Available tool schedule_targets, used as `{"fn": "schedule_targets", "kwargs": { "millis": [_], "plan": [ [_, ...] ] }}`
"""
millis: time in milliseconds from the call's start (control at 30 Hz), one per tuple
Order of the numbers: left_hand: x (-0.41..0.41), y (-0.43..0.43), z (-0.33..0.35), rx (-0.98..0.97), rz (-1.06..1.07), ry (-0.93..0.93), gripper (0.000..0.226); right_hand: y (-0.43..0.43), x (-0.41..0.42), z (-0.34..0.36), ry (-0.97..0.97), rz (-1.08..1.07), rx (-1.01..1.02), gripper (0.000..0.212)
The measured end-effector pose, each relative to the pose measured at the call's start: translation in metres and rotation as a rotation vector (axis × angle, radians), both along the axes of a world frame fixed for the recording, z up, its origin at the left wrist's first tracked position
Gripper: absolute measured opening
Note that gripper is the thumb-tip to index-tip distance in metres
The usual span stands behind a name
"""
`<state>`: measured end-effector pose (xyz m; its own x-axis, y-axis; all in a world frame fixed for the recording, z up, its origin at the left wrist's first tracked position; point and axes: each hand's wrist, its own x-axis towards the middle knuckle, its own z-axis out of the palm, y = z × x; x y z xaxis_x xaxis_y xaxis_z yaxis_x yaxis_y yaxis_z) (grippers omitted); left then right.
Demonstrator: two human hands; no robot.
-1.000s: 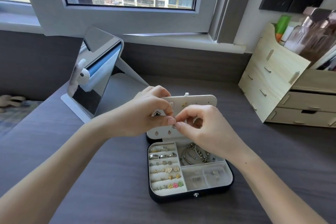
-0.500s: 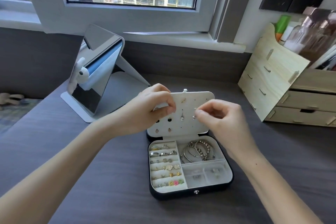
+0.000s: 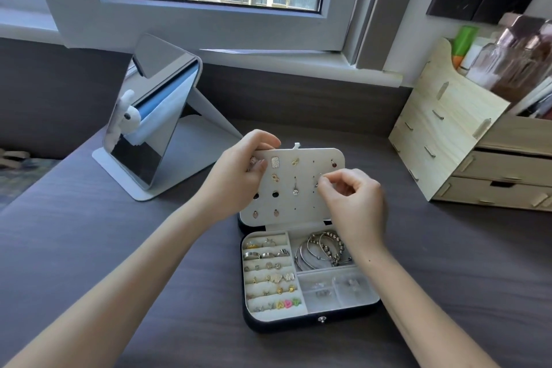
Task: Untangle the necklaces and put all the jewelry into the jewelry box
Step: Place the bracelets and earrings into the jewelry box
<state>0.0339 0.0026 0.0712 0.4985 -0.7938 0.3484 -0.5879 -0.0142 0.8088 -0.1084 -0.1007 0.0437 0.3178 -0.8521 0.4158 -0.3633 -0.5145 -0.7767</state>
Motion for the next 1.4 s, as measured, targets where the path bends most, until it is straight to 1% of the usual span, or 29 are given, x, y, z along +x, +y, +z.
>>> {"fn": "schedule_targets", "kwargs": {
  "millis": [133, 333, 467, 600, 667, 767, 900, 1067, 1133, 1200, 1300, 1400],
  "plan": [
    [0.001, 0.0, -0.001, -0.007, -0.008, 0.004, 0.032, 0.001, 0.003, -0.001, 0.008, -0.052, -0.08, 0.017],
    [0.003, 0.0, -0.001, -0.004, -0.008, 0.003, 0.036, 0.004, 0.004, -0.002, 0.116, -0.095, -0.258, 0.021],
    [0.002, 0.0, -0.002, -0.022, -0.015, 0.0, 0.035, 0.004, 0.008, 0.009, 0.272, -0.062, -0.428, 0.018],
    [0.001, 0.001, -0.001, -0.03, -0.025, -0.006, 0.035, 0.004, 0.009, 0.018, 0.47, -0.015, -0.504, 0.017],
    [0.0, 0.002, 0.0, -0.038, -0.028, -0.006, 0.036, 0.004, 0.009, 0.024, 0.549, -0.004, -0.435, 0.016],
    [-0.002, 0.001, 0.001, -0.041, -0.025, -0.014, 0.038, 0.003, 0.011, 0.033, 0.583, 0.006, -0.317, 0.01],
    [-0.001, 0.0, 0.0, -0.039, 0.0, -0.004, 0.038, 0.002, 0.009, 0.037, 0.654, 0.005, -0.312, 0.013],
    [0.006, -0.003, -0.005, 0.009, 0.035, -0.027, 0.033, -0.004, -0.034, 0.043, 0.508, 0.136, -0.159, 0.015],
    [0.01, -0.004, -0.009, 0.016, 0.046, -0.04, 0.032, -0.011, -0.059, 0.044, 0.508, 0.244, -0.047, 0.012],
    [0.014, -0.005, -0.012, 0.019, 0.054, -0.047, 0.032, -0.017, -0.081, 0.04, 0.624, 0.34, 0.057, 0.013],
    [0.015, -0.007, -0.014, 0.028, 0.073, -0.029, 0.035, -0.022, -0.104, 0.026, 0.789, 0.382, 0.109, 0.017],
    [0.015, -0.01, -0.012, 0.03, 0.076, -0.014, 0.038, -0.02, -0.111, 0.013, 0.78, 0.393, 0.146, 0.02]
  ]
}}
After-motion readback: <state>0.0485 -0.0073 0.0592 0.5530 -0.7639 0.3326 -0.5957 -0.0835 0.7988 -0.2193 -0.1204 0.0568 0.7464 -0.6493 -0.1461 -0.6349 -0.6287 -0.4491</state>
